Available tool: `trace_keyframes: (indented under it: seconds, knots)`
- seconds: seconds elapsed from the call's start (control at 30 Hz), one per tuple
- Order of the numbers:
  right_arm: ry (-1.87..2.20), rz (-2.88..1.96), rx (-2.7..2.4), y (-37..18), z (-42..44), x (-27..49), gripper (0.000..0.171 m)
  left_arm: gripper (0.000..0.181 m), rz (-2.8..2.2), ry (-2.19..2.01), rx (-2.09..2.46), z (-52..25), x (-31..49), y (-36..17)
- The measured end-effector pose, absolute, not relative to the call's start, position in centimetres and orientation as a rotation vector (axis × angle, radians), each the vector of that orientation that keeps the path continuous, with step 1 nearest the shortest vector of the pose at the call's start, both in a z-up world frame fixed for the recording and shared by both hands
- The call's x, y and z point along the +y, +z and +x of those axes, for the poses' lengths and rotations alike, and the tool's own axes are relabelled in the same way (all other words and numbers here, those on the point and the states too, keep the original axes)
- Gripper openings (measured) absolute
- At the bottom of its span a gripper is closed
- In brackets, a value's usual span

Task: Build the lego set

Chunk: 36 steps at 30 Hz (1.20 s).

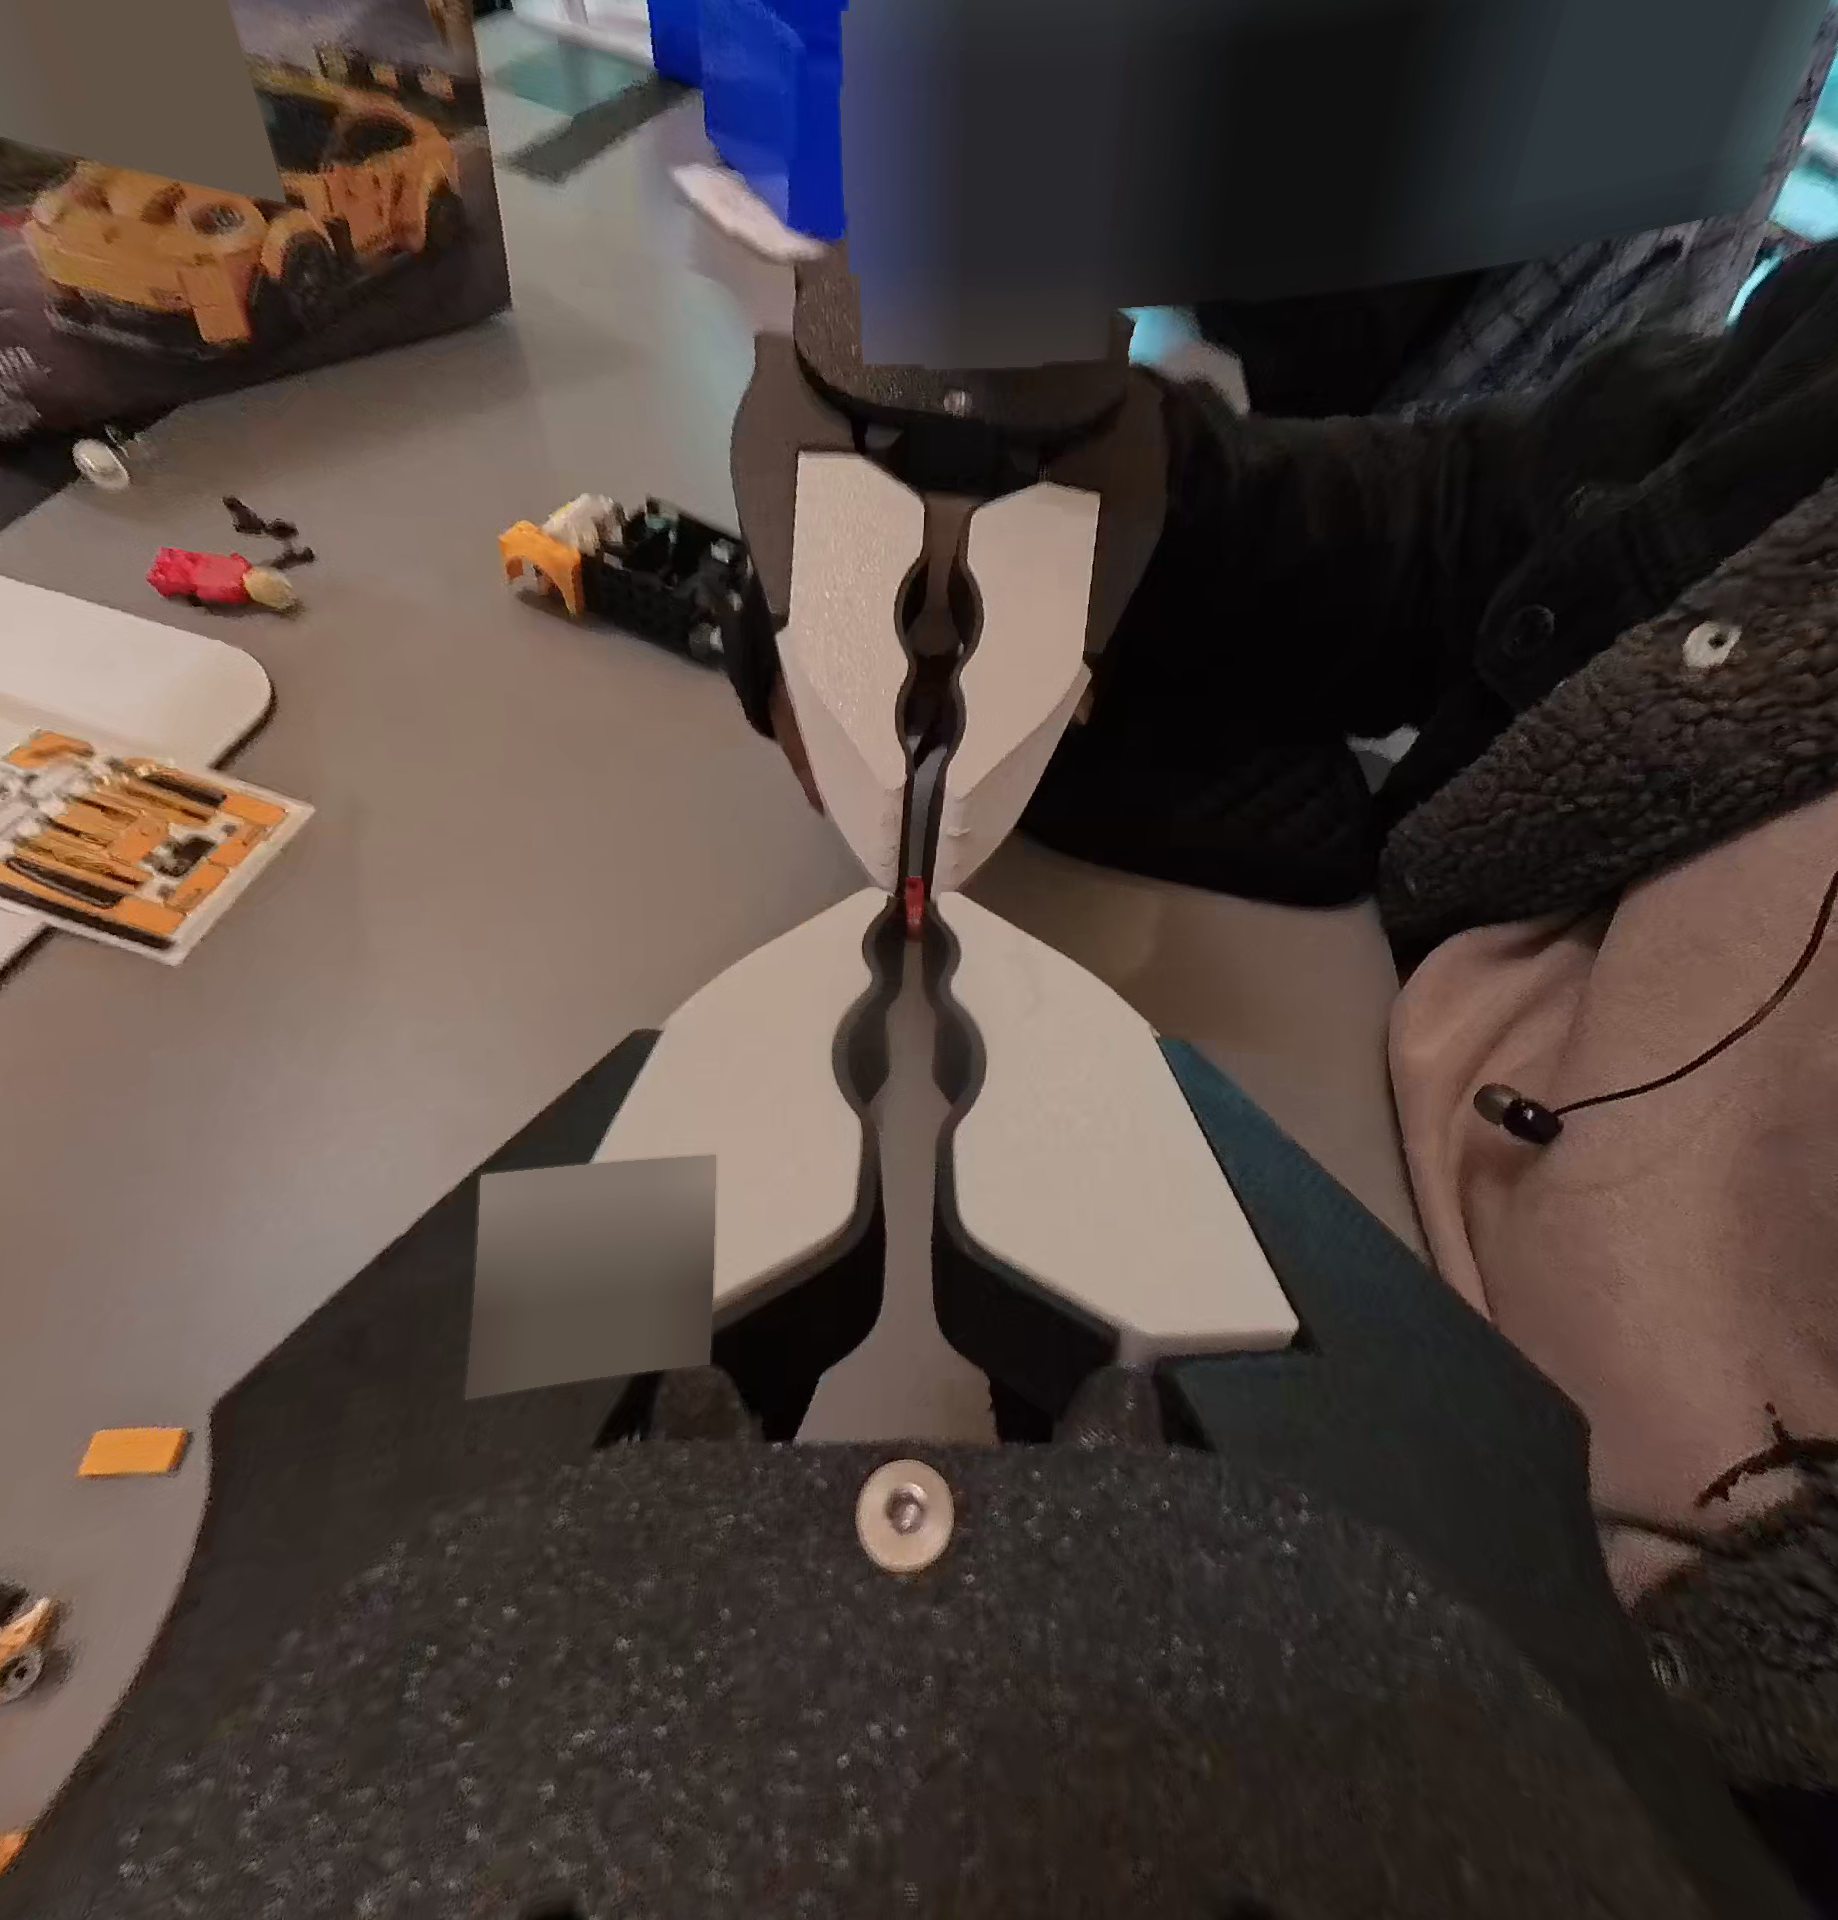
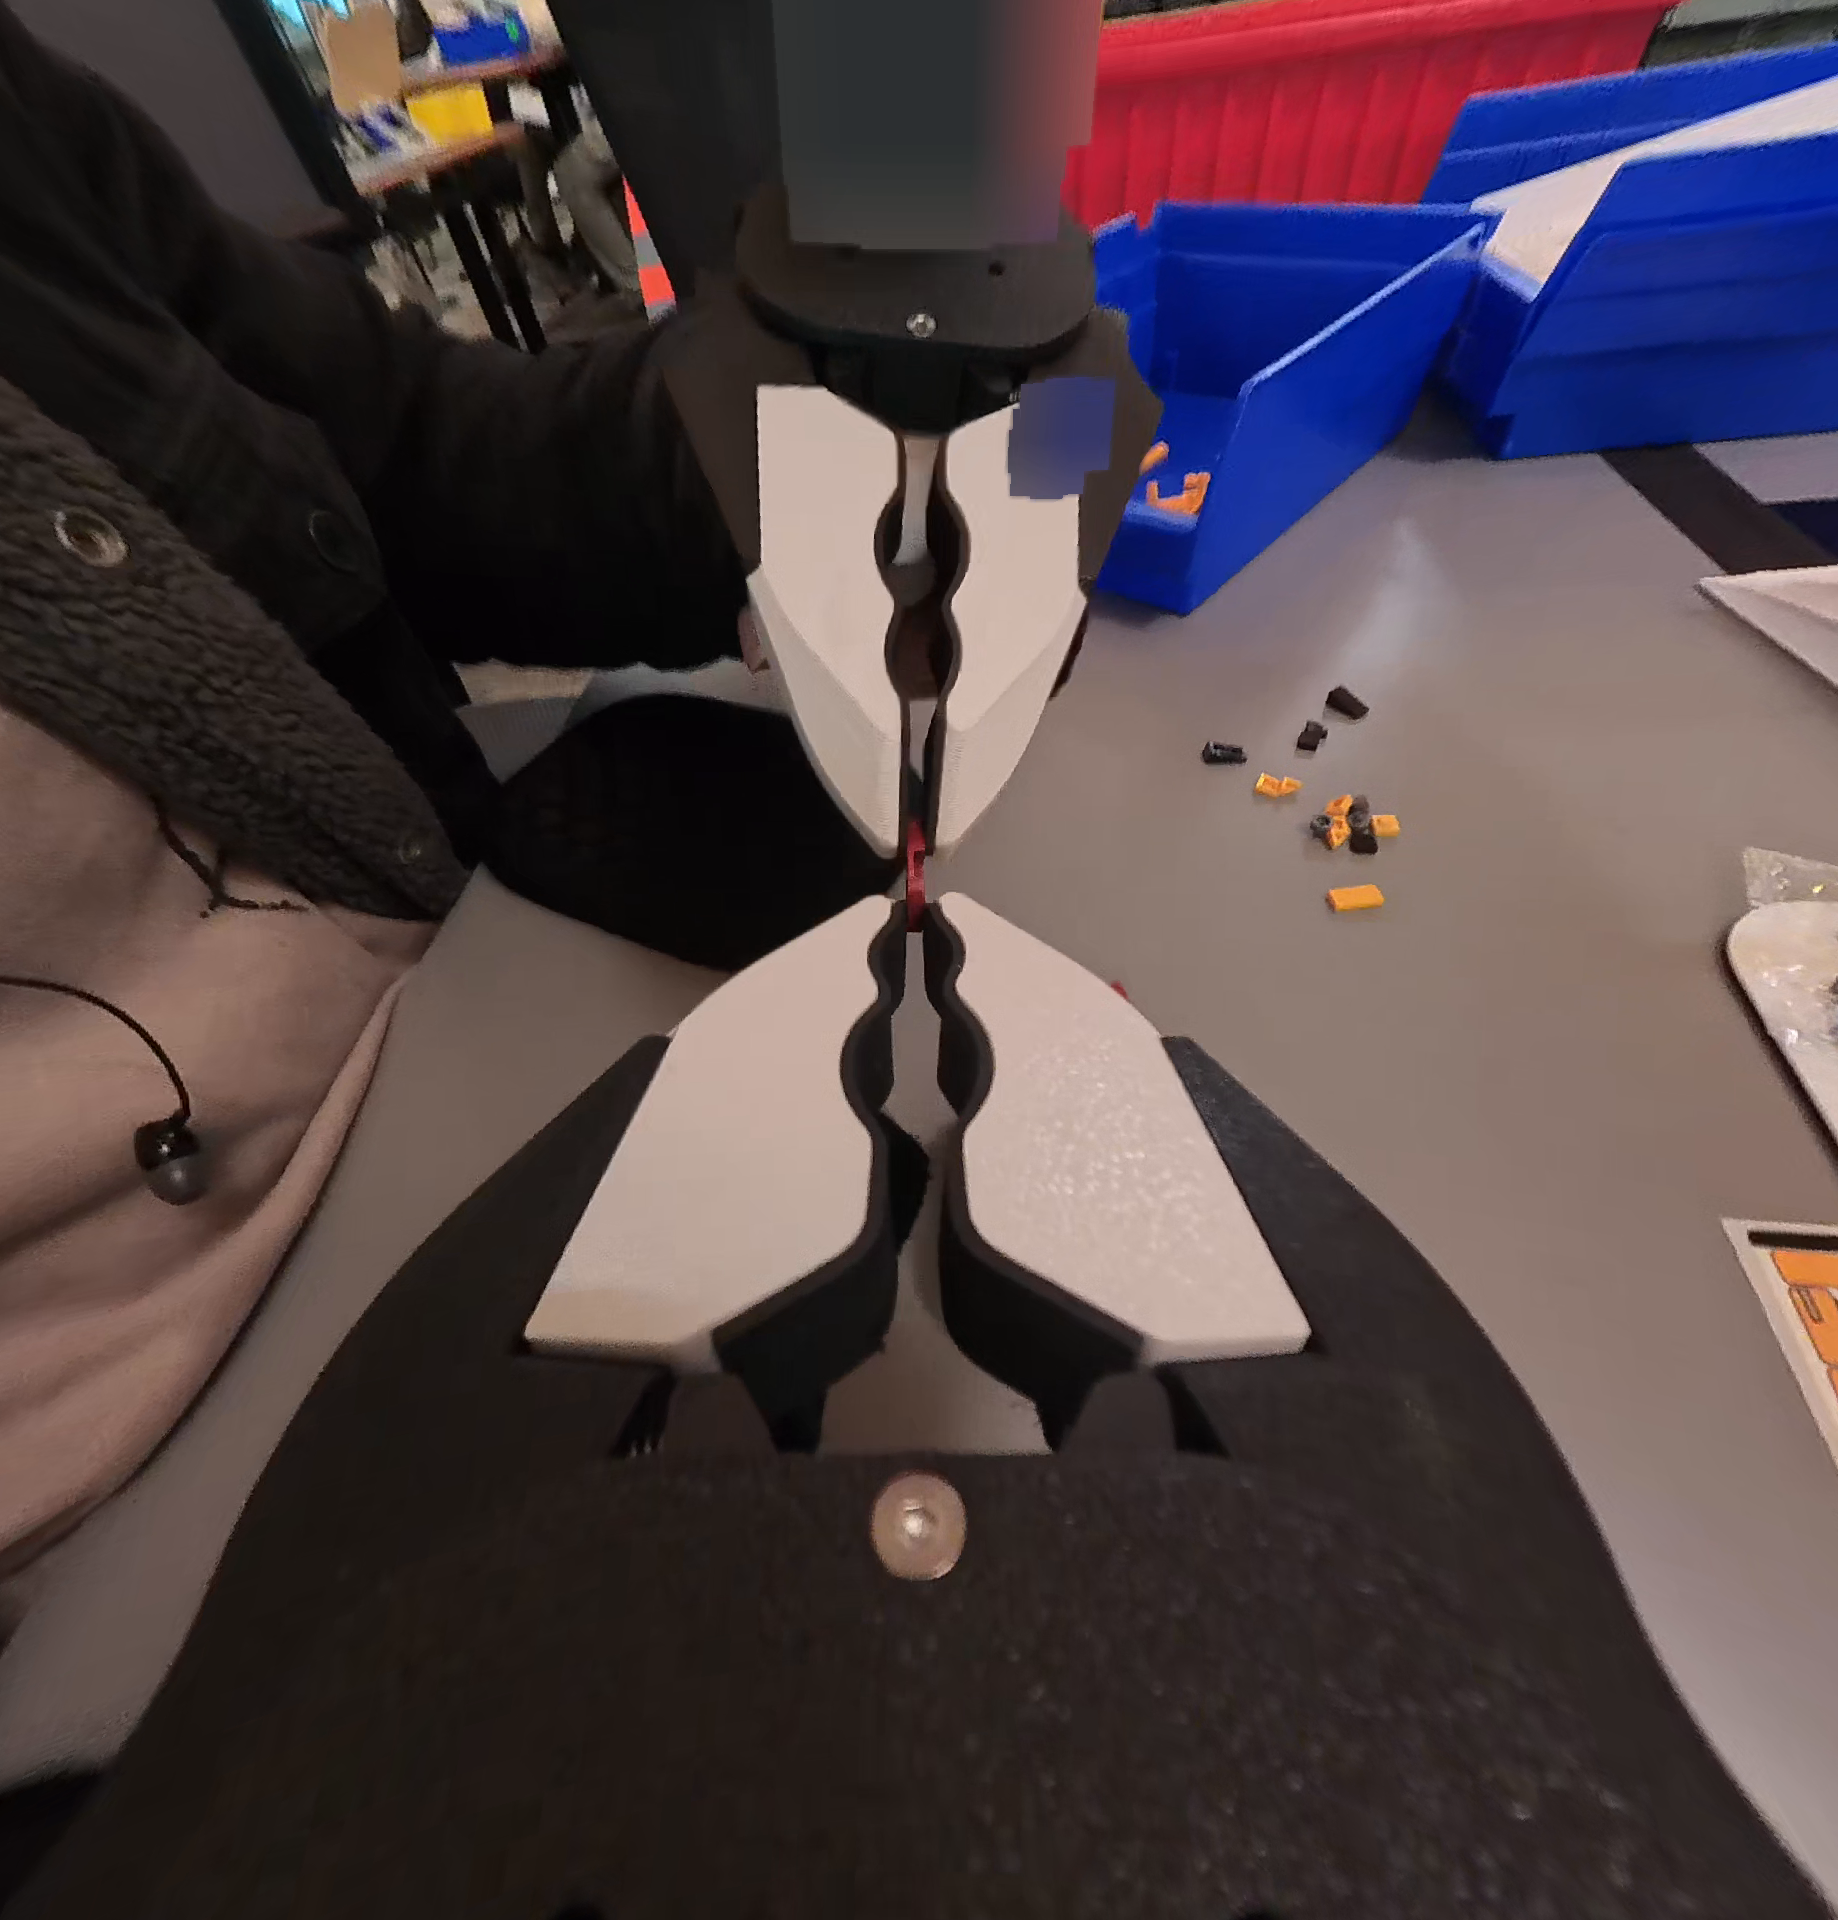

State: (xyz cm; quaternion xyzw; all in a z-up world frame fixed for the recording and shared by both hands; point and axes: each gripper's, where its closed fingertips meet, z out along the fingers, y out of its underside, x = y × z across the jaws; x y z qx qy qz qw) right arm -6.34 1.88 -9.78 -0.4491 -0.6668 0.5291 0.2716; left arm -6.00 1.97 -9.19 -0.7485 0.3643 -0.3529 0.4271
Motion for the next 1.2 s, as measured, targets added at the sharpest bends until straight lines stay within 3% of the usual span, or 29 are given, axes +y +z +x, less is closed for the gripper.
trace_keyframes:
  seconds: [0.17,0.43,1.07,1.2]
  knots:
    - [1.559,-1.165,-1.637,-7.5,-6.3,2.6,0.003,0.017,-1.651,-1.015,0.705,-6.4,2.6,-5.6]
    - [1.631,-1.116,-1.548,-5.7,-5.9,2.9,0.003,0.003,-1.608,-1.071,0.639,-5.4,3.0,-5.5]
    - [1.475,-1.159,-1.624,-7.7,-6.6,3.0,0.003,0.002,-1.702,-0.908,0.737,-5.5,3.7,-6.8]
    - [1.463,-1.158,-1.64,-7.7,-6.1,3.5,0.01,0.0,-1.757,-0.858,0.807,-6.1,3.5,-7.6]
